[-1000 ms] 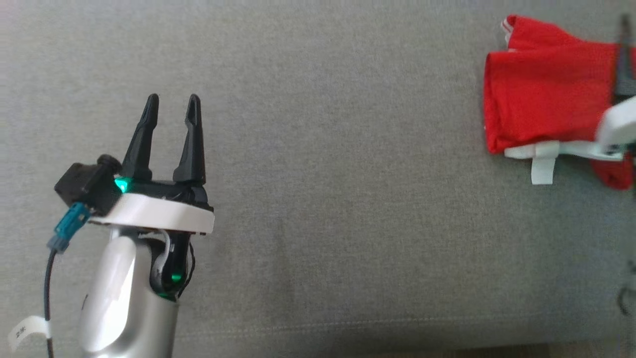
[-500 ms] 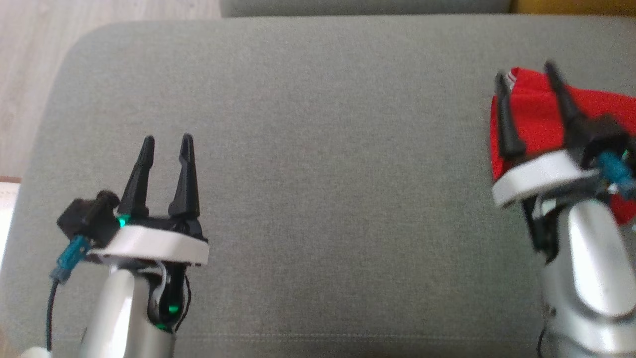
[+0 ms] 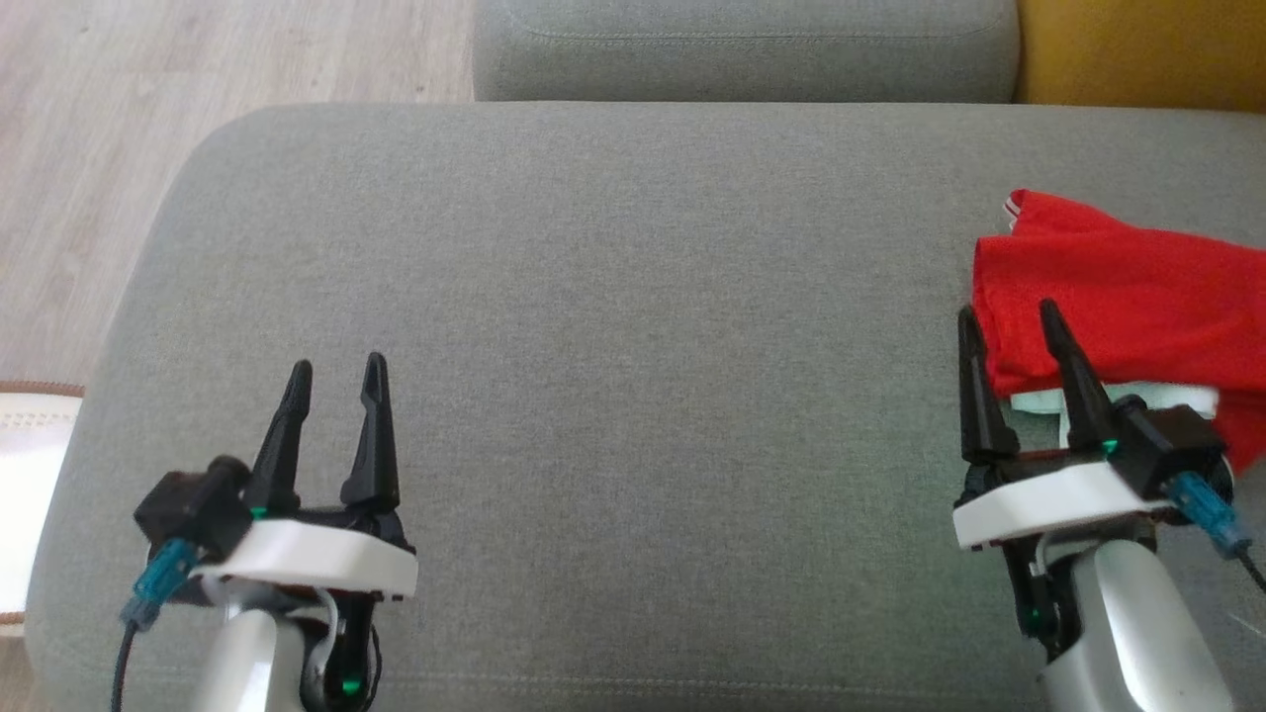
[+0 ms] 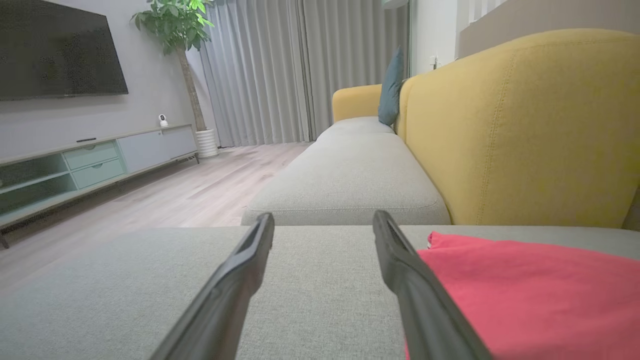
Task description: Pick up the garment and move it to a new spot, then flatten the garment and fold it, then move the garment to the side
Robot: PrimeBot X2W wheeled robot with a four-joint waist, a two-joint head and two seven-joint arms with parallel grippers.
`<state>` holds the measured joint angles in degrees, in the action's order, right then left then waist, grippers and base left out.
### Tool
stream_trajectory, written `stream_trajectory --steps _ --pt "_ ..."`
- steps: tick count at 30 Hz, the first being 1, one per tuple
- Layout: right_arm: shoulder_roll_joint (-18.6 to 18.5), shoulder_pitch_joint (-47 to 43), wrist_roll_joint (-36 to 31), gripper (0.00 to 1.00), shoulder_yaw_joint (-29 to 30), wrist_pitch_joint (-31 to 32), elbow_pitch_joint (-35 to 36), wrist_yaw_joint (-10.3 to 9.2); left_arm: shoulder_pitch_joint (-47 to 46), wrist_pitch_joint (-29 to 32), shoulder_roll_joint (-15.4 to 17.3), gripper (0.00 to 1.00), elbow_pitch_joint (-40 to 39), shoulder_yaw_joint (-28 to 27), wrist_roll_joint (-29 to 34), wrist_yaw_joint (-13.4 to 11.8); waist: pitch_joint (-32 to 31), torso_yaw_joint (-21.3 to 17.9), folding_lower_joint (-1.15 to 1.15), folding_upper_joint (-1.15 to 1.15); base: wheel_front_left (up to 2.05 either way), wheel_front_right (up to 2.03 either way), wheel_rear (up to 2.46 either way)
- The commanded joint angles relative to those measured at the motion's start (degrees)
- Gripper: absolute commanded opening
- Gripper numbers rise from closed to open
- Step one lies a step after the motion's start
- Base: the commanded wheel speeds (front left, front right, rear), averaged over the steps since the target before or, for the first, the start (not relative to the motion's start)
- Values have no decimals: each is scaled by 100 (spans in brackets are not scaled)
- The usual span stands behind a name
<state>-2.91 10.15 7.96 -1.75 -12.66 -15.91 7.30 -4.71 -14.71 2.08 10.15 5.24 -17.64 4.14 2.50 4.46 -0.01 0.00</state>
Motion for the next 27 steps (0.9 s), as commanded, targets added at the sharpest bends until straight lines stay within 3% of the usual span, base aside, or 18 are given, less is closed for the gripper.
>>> stream_trajectory --steps 1,13,27 --pt "2 120 46 100 -143 -75 151 19 -161 -29 80 100 -240 -143 -20 -45 -5 -14 1 0 0 0 0" --pt "2 79 113 100 -177 -198 88 19 -108 -29 80 100 -289 -115 -131 -152 -24 -76 1 0 0 0 0" --pt "3 32 180 100 -182 -228 105 19 -104 -29 80 100 -511 -69 228 -194 -15 -169 1 0 0 0 0"
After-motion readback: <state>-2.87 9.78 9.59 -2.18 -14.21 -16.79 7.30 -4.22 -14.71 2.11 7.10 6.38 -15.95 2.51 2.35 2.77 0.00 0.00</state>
